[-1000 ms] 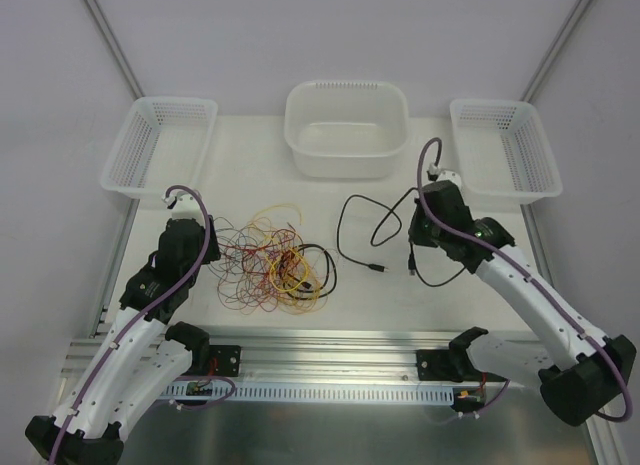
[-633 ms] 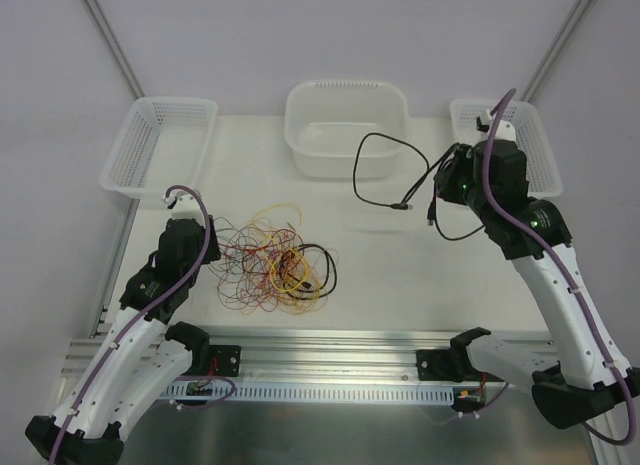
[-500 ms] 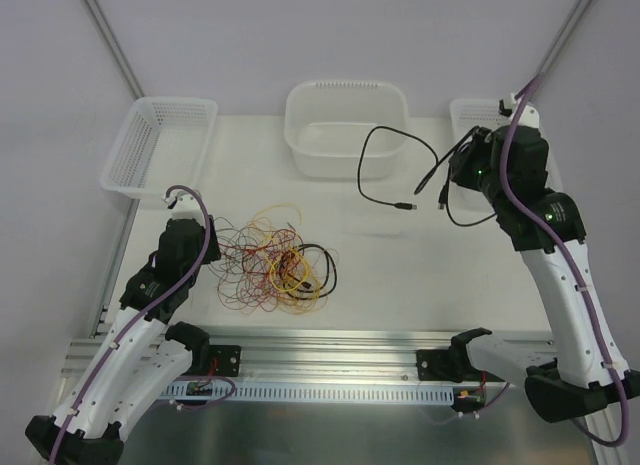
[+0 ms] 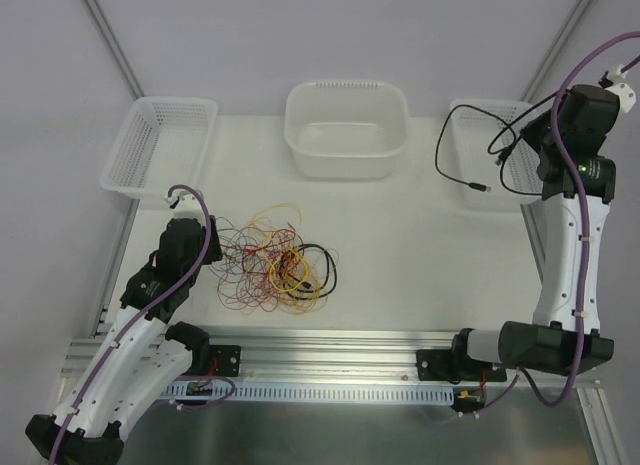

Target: Untangle the cables

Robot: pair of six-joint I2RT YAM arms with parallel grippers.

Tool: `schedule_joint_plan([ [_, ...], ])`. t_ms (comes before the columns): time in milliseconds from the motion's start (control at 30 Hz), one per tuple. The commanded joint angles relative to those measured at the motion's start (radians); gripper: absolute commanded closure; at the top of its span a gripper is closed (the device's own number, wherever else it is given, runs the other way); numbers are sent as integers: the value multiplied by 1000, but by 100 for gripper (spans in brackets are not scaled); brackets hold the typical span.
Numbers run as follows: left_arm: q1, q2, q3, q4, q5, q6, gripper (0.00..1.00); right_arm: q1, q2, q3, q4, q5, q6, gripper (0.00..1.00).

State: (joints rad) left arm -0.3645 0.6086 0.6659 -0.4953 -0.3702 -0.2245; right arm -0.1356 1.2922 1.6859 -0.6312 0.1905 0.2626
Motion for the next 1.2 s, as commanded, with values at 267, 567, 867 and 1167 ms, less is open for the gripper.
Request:
schedule_joint_plan([
  [267, 7, -9, 21, 15, 30, -10, 58, -157, 255, 176, 241, 159, 96, 99],
  [567, 7, 13, 17, 23, 28, -9, 58, -167, 548, 241, 390, 147, 89, 99],
  [867, 7, 54, 14, 38, 31, 1, 58, -142, 838, 337, 487, -109, 63, 99],
  [1167, 9, 49, 14, 41, 36, 2, 58, -136, 754, 238, 489, -125, 32, 29],
])
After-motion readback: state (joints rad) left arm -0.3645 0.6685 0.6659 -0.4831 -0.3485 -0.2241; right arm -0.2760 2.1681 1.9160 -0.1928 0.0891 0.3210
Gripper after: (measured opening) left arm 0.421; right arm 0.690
